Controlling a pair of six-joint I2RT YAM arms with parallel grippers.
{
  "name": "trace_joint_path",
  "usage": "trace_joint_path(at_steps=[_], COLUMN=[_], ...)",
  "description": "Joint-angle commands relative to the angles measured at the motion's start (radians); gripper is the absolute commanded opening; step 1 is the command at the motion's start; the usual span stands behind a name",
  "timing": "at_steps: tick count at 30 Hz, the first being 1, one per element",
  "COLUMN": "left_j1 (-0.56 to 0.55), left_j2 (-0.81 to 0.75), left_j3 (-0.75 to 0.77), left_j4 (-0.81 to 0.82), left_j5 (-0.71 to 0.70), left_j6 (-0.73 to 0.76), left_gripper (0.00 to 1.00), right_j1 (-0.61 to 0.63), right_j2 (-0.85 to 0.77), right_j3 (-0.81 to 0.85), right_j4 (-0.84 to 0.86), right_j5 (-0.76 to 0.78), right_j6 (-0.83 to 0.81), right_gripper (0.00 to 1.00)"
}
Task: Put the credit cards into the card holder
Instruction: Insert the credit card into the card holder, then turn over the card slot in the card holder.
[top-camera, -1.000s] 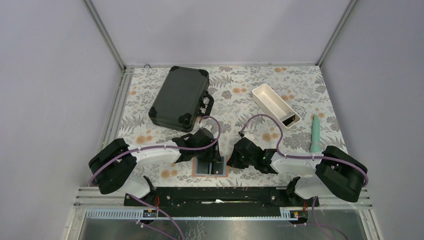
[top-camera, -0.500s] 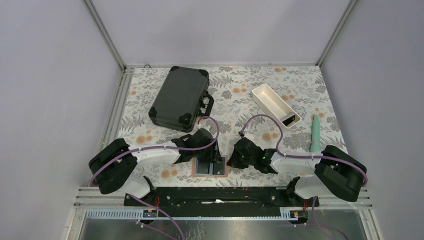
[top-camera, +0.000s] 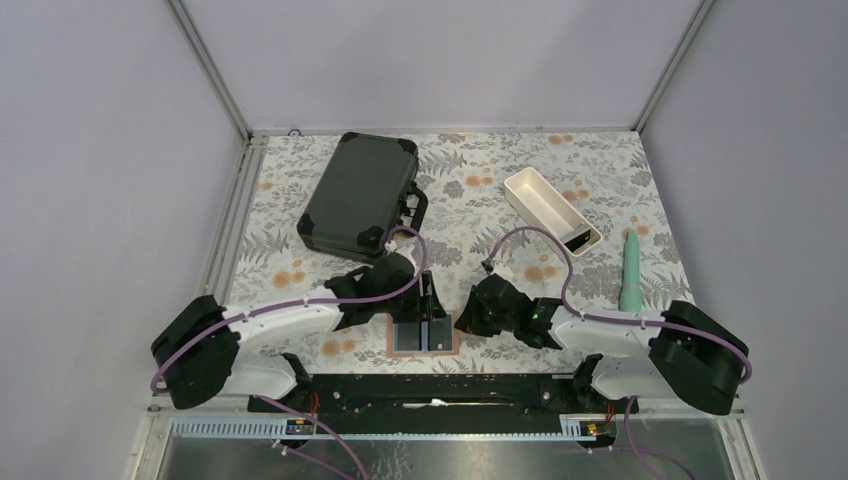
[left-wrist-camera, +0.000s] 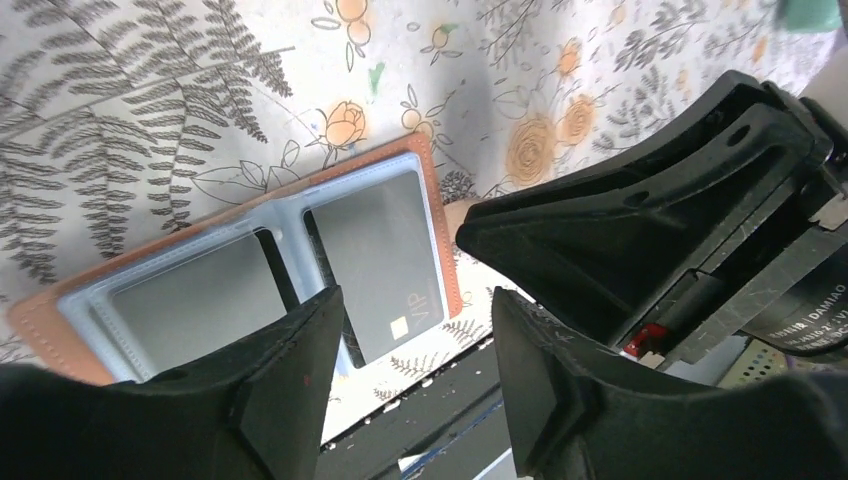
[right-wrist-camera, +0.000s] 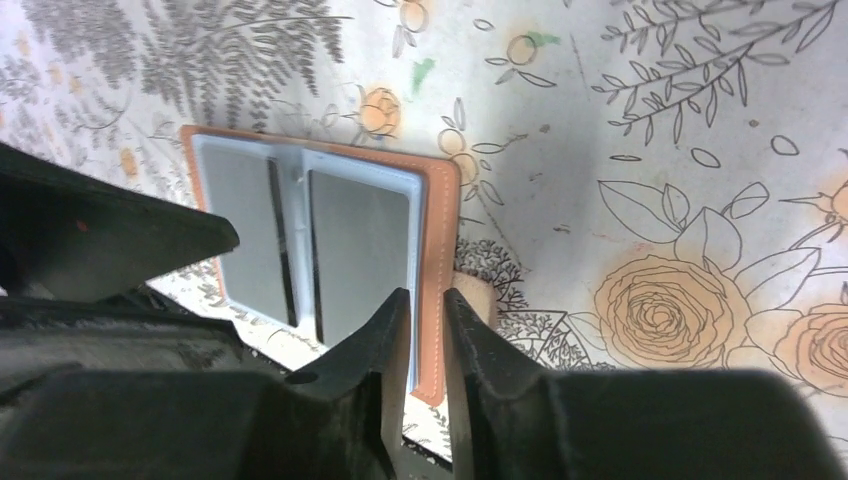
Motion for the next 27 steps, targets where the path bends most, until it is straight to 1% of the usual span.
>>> trace_joint_path(at_steps=[1, 3, 6, 9, 13, 15, 20, 24, 27], left_j1=[0.044, 0.069, 0.105, 0.128, 0.138, 0.141, 0.143, 0.143, 0.143], left_j2=[-0.104, -0.136, -0.173, -0.195, -0.213, -0.215, -0.212, -0.199, -0.19], left_j3=[0.024, -0.004, -0.051, -0.096, -0.133, -0.148, -0.181, -0.196, -0.207], left_j4=[-0.062, -0.082, -0.103, -0.124, -0.159, -0.17, -0.154, -0.12, -0.086], left_j5=[-0.018, -0.028, -0.037, -0.048, -0.088, -0.097, -0.091, -0.065, -0.044], left_j6=[0.045, 0.048, 0.052, 0.047, 0.04, 0.038, 0.028, 0.022, 0.018], left_gripper=[0.61, 0.68, 0.74, 0.77, 0.83, 0.84, 0.84, 0.78, 0.71], right_j1=[0.0, 0.0, 0.001, 0.001, 0.002, 0.002, 0.001, 0.001, 0.002], right_j2=[-0.105, -0.118, -0.116, -0.081, -0.041, -0.027, 0.014, 0.04, 0.054], right_j3=[0.017, 0.033, 0.048, 0.05, 0.043, 0.039, 0.043, 0.04, 0.044], right_j4=[-0.055, -0.081, -0.069, -0.033, 0.012, 0.033, 0.056, 0.083, 0.092], right_j5=[0.047, 0.042, 0.011, -0.045, -0.074, -0.097, -0.123, -0.147, -0.159], right_j6=[-0.039, -0.059, -0.085, -0.088, -0.072, -0.069, -0.066, -0.057, -0.054], right_gripper=[0.3, 0.34, 0.41, 0.4, 0.38, 0.37, 0.37, 0.36, 0.34])
